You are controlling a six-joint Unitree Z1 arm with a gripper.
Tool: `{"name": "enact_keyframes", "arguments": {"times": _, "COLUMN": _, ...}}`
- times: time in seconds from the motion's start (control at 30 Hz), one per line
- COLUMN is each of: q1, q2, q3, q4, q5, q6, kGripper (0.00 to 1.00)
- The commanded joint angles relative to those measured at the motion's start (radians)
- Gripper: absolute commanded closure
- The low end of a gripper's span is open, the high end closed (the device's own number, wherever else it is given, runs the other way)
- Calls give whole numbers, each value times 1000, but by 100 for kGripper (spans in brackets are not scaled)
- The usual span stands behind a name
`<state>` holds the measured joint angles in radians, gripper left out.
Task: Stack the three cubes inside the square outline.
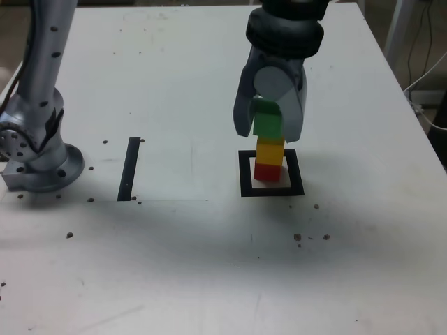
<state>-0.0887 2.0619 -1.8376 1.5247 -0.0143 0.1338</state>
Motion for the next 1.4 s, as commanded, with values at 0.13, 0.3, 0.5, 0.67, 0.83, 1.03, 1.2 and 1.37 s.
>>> {"name": "enact_keyframes", "arguments": {"times": 0.13, "q1": 1, "q2": 21, "q3": -7, "q4": -7, "q5": -4, "q6": 2, "kGripper": 78}}
{"name": "enact_keyframes", "arguments": {"times": 0.3, "q1": 3, "q2": 30, "q3": -2, "q4": -15, "q5": -9, "q6": 17, "kGripper": 48}}
{"name": "enact_keyframes", "arguments": {"times": 0.5, "q1": 7, "q2": 32, "q3": 12, "q4": -25, "q5": -17, "q6": 27, "kGripper": 3}}
{"name": "enact_keyframes", "arguments": {"times": 0.67, "q1": 8, "q2": 32, "q3": 18, "q4": -28, "q5": -16, "q6": 28, "kGripper": 1}}
{"name": "enact_keyframes", "arguments": {"times": 0.83, "q1": 9, "q2": 10, "q3": 21, "q4": -29, "q5": 4, "q6": 21, "kGripper": 1}}
{"name": "enact_keyframes", "arguments": {"times": 1.03, "q1": 10, "q2": -152, "q3": 99, "q4": -21, "q5": 106, "q6": -55, "kGripper": 1}}
{"name": "enact_keyframes", "arguments": {"times": 1.2, "q1": 25, "q2": -296, "q3": 246, "q4": -31, "q5": 144, "q6": -114, "kGripper": 1}}
{"name": "enact_keyframes", "arguments": {"times": 1.37, "q1": 37, "q2": -391, "q3": 439, "q4": -111, "q5": 130, "q6": -132, "kGripper": 1}}
